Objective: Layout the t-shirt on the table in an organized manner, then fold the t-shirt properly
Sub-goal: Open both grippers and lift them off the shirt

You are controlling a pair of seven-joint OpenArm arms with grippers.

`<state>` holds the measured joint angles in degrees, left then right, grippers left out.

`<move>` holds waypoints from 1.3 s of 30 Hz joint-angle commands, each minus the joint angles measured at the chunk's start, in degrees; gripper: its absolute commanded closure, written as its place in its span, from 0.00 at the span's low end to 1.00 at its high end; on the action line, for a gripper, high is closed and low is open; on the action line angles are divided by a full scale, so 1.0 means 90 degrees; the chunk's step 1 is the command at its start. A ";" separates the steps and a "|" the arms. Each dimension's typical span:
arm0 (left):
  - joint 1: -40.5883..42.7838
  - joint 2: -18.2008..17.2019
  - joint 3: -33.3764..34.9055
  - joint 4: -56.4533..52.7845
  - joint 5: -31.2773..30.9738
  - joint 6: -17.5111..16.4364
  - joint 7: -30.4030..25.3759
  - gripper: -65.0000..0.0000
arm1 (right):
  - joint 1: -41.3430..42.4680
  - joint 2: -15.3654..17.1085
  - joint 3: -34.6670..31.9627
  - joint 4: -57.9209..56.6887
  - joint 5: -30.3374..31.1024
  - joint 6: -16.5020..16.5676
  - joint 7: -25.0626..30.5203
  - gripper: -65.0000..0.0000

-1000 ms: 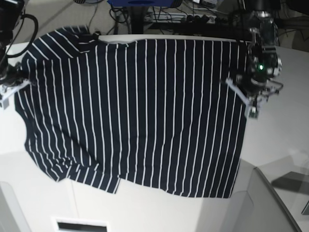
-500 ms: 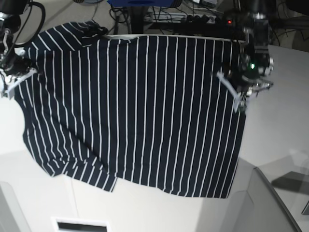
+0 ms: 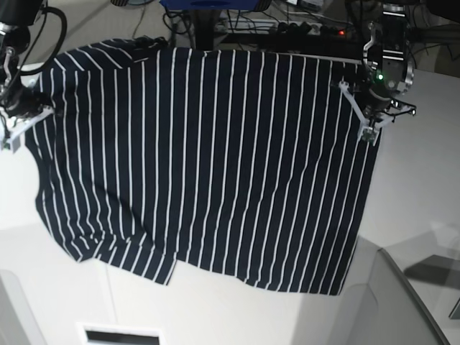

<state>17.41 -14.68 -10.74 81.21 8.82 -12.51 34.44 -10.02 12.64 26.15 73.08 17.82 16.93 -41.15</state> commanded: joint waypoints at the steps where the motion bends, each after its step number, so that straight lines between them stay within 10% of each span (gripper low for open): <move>1: 0.0093 -0.0064 -0.0032 0.0027 0.0060 -0.0031 0.0281 1.00 | 0.0063 0.0114 0.0030 0.0022 0.0027 0.0009 0.0083 1.00; 14: 0.0190 -0.0015 -0.0042 0.0779 0.0012 -0.0031 0.0320 1.00 | -0.0073 0.0065 0.0088 0.0246 0.0056 0.0029 0.0318 1.00; 23: 0.0356 0.0415 -0.1537 0.1668 0.0002 -0.0168 0.0311 1.00 | -0.1011 -0.0638 0.1163 0.2024 0.0076 0.1260 0.0875 0.98; 28: 0.0806 0.0444 -0.2748 0.1912 -0.1024 -0.1184 0.0291 1.00 | -0.1128 -0.0882 0.2345 0.1995 0.0076 0.2564 0.0103 0.63; 33: 0.1284 0.0434 -0.3939 0.1873 -0.2362 -0.2053 0.0291 1.00 | -0.1138 -0.1009 0.3185 0.1741 0.0046 0.2564 -0.0327 0.27; 39: 0.1333 0.0424 -0.4164 0.1492 -0.2606 -0.2131 0.0272 0.91 | -0.0913 -0.0921 0.3165 0.1204 0.0027 0.2564 -0.0278 0.29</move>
<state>29.23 -9.85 -47.75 93.51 -13.80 -31.57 38.37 -18.76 2.90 54.50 82.85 17.28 39.75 -45.17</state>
